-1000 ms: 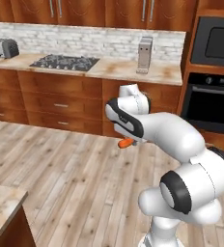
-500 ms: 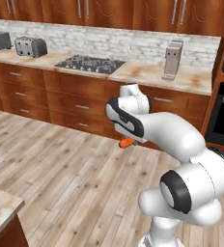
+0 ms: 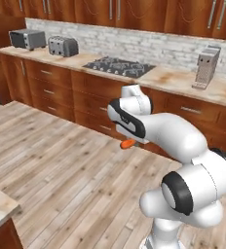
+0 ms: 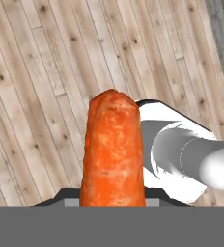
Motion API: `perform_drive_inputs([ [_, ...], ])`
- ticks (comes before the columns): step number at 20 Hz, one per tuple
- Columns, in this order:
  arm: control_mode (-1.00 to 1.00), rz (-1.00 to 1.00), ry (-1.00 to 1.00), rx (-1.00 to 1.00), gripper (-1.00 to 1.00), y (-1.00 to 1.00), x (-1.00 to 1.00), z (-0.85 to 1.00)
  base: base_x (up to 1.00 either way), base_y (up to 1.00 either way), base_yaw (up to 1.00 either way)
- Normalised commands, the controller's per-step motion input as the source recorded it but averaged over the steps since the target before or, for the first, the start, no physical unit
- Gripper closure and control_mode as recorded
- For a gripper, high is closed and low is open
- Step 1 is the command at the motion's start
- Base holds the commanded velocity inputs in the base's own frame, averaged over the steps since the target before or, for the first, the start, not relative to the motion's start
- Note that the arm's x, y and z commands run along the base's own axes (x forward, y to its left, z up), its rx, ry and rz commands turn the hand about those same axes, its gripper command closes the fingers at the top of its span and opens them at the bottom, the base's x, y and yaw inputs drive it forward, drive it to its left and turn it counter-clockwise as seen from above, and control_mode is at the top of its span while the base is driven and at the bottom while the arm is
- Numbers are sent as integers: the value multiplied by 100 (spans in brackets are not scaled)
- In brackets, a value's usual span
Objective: Place the two vegetables and bowl onto the tray for setting up a vegetable dip station.
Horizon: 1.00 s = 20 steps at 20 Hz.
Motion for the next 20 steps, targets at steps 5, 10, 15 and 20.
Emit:
perform_drive_inputs([
  [5, 100, 0, 0, 0, 100, 0, 0, 0, 53, -18, 37],
  [10, 100, 0, 0, 0, 100, 0, 0, 0, 53, -18, 37],
  [15, 100, 0, 0, 0, 100, 0, 0, 0, 54, -19, 36],
  [20, 100, 0, 0, 0, 100, 0, 0, 0, 54, -24, 30],
])
